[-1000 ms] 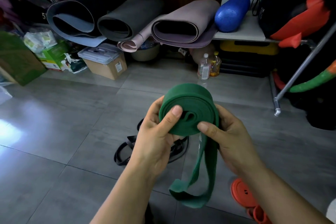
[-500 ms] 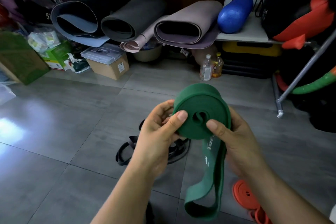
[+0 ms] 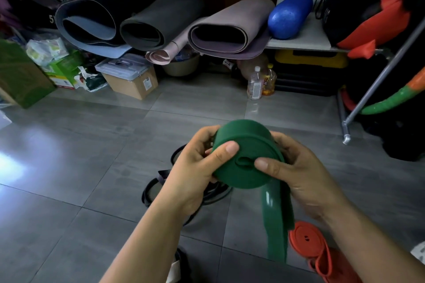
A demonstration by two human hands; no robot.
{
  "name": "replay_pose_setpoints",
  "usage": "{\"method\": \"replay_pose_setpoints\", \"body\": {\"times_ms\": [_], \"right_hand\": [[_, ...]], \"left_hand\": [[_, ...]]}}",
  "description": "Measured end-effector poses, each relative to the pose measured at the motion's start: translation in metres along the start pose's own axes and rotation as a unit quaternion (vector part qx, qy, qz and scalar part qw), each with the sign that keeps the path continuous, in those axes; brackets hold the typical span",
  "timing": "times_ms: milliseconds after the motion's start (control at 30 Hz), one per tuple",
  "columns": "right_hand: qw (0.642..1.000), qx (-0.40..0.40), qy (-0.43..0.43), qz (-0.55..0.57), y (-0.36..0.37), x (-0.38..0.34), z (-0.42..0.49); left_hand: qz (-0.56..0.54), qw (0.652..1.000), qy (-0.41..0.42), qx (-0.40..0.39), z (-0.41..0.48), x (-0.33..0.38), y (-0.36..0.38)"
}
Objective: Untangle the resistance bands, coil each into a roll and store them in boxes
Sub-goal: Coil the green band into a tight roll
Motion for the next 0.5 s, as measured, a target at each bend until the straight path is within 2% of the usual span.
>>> {"method": "replay_pose_setpoints", "body": {"times_ms": [133, 233, 267, 333, 400, 500], "right_hand": [[1.0, 0.012, -0.006, 0.027, 0.005, 0.017, -0.005], [0.999, 0.039, -0.008, 0.02, 0.002, 0.017, -0.006], [0.999, 0.041, -0.004, 0.006, -0.001, 0.014, -0.006], [0.999, 0.033, -0.003, -0.041, -0.009, 0.008, -0.006], [0.996, 0.012, 0.005, -0.09, -0.012, 0.006, -0.007], [0.994, -0.014, 0.016, -0.107, -0.011, 0.006, -0.008]], "left_hand": [[-0.158, 0.987, -0.001, 0.017, -0.002, -0.001, 0.012], [-0.196, 0.98, -0.042, 0.011, -0.002, -0.004, 0.015], [-0.169, 0.984, -0.057, -0.004, -0.002, -0.002, 0.011], [-0.033, 0.997, -0.051, -0.046, 0.001, 0.003, -0.004], [0.068, 0.994, -0.044, -0.073, 0.001, 0.006, -0.013], [0.081, 0.995, -0.024, -0.053, 0.001, 0.004, -0.009]]}}
Point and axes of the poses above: each hand's wrist, its own z-axis towards the middle knuckle, its own y-axis out of the palm, x = y × z, the point moved 1 cm from there along z, towards the middle knuckle, and after that the axes turned 2 degrees about z, right-handed, at the moved point
